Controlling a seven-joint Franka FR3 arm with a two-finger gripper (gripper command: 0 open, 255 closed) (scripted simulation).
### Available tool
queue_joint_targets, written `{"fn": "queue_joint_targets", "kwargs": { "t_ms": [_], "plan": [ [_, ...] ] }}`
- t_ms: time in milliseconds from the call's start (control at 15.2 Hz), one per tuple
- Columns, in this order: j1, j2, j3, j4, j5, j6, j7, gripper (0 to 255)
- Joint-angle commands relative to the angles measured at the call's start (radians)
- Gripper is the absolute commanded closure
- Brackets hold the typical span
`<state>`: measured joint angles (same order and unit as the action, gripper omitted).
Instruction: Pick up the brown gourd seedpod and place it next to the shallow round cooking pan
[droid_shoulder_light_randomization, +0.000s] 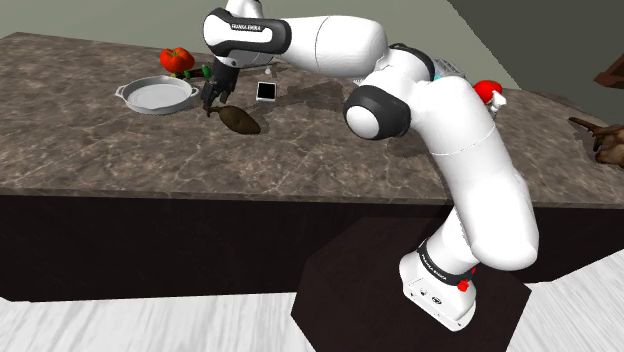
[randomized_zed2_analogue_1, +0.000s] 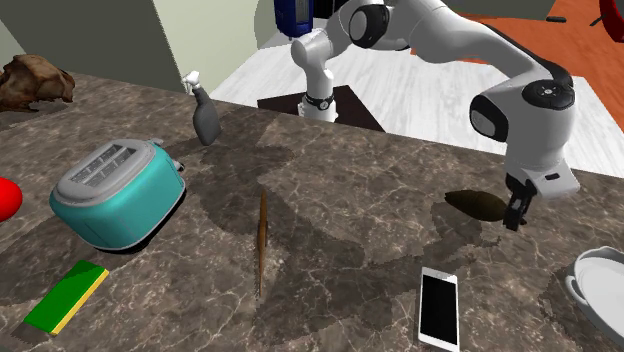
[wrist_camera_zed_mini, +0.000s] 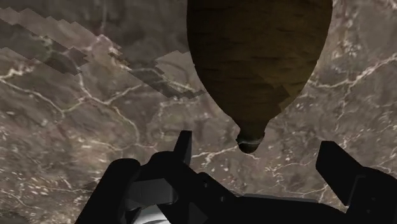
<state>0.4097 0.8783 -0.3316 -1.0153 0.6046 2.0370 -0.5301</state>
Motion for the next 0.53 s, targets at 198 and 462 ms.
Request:
{"fn": "queue_joint_targets", "kwargs": {
  "t_ms": [198, 462],
  "plan": [
    [-0.002, -0.060, -0.012, -0.022, -0.011, -0.041, 0.000, 0],
    [-0.002, -0.060, -0.012, -0.021, -0.011, -0.041, 0.000, 0]
  ]
}}
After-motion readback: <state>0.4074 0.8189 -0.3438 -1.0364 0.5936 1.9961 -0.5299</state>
